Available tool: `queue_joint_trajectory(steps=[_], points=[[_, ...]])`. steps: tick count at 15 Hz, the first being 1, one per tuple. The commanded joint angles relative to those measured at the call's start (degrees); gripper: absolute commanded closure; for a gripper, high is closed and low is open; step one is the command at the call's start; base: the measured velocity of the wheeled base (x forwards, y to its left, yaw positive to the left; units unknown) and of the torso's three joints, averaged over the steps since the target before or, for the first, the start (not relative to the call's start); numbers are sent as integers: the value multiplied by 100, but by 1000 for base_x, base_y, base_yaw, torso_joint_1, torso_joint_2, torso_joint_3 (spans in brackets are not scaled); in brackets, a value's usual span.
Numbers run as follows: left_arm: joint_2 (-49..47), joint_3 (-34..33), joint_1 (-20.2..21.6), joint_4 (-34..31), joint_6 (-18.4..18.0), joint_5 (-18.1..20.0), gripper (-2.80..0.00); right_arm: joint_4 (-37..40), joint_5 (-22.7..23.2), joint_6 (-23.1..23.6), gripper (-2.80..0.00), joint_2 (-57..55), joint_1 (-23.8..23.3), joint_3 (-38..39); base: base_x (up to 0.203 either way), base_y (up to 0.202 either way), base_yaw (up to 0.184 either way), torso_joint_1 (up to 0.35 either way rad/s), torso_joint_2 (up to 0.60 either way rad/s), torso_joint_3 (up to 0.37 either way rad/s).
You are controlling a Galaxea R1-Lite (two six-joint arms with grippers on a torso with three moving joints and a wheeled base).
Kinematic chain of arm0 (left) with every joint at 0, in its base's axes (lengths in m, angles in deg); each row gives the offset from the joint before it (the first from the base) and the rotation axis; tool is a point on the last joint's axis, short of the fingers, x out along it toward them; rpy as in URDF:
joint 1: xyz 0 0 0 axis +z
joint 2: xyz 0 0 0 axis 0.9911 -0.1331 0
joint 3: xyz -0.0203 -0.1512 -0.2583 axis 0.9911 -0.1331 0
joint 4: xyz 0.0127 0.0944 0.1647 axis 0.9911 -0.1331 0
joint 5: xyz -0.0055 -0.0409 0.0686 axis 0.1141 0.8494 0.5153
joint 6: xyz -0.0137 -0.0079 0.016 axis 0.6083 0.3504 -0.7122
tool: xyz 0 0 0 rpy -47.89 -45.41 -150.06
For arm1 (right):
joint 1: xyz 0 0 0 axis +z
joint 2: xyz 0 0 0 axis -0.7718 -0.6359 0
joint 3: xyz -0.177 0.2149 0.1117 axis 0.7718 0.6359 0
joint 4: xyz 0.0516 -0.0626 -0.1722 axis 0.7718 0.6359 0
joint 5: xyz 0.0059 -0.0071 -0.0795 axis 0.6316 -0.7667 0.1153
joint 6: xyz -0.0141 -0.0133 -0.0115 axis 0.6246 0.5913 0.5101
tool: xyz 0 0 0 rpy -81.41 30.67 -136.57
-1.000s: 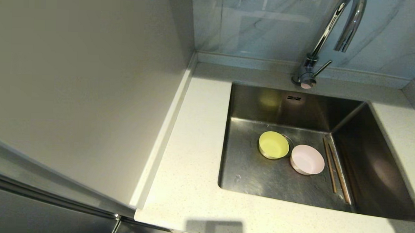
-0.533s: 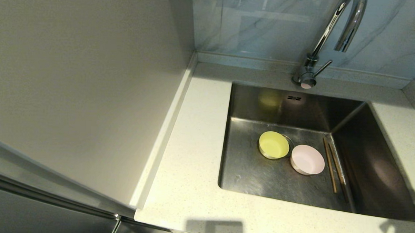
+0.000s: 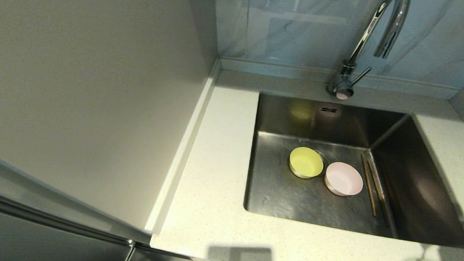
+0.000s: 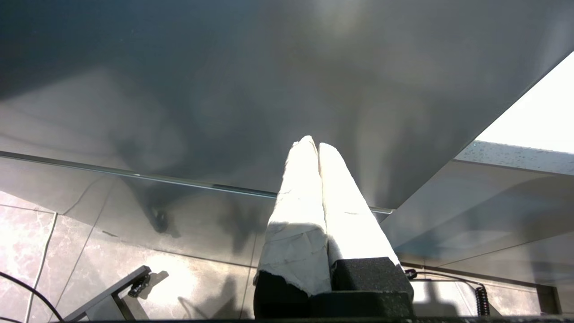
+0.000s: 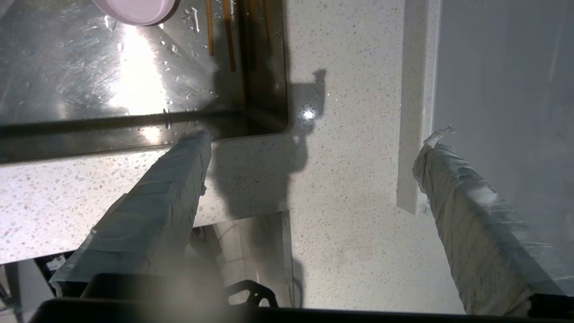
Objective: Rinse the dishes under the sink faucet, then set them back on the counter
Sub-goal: Turn on the faucet
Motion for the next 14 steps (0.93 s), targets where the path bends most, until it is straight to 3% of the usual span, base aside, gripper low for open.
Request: queue_joint_trajectory(steps=[1,2,11,14], points=[[18,0,2,2,4,0,0,284,103,-3,-280,-26,1,-145,0,0,0,0,0,0],[18,0,2,2,4,0,0,429,178,-13,0,-34,1,-219,0,0,0,0,0,0],[18,0,2,2,4,0,0,354,604,-64,0,308,45,-393,0,0,0,0,0,0],[18,0,2,2,4,0,0,-237,610,-18,0,583,88,-392,0,0,0,0,0,0]])
